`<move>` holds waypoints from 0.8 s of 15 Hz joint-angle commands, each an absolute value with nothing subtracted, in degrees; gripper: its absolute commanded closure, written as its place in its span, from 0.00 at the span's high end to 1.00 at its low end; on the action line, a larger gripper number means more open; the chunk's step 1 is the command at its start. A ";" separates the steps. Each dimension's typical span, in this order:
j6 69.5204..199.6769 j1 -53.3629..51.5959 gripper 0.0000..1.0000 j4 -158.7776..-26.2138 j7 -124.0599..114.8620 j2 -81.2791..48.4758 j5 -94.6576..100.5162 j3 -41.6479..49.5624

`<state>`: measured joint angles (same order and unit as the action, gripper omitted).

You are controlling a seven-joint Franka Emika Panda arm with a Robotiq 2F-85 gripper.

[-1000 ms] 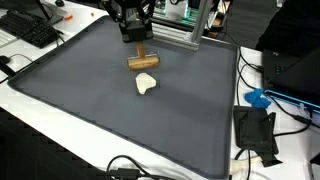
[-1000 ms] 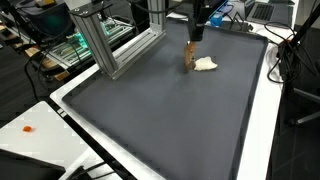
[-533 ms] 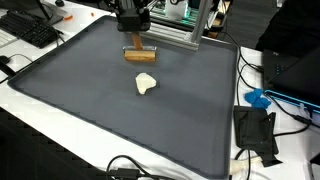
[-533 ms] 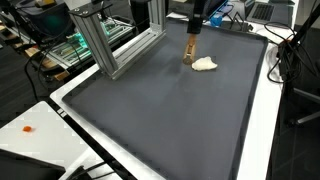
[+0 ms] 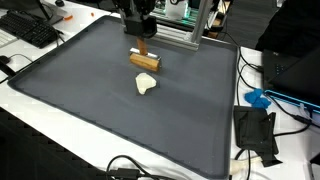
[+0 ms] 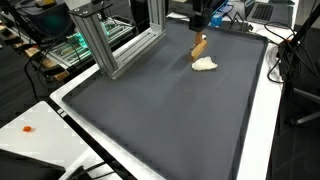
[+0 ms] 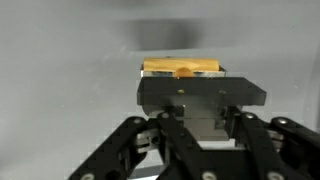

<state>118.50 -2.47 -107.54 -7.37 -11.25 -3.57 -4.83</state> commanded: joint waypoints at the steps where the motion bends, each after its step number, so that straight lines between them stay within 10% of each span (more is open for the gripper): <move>1: 122.39 -4.21 0.23 -109.80 -16.95 -10.99 -3.96 -3.88; 12: 133.92 -8.23 0.23 -114.46 -39.00 -13.52 3.35 -1.12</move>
<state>132.54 -6.22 -112.12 -34.33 -13.88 0.04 -2.63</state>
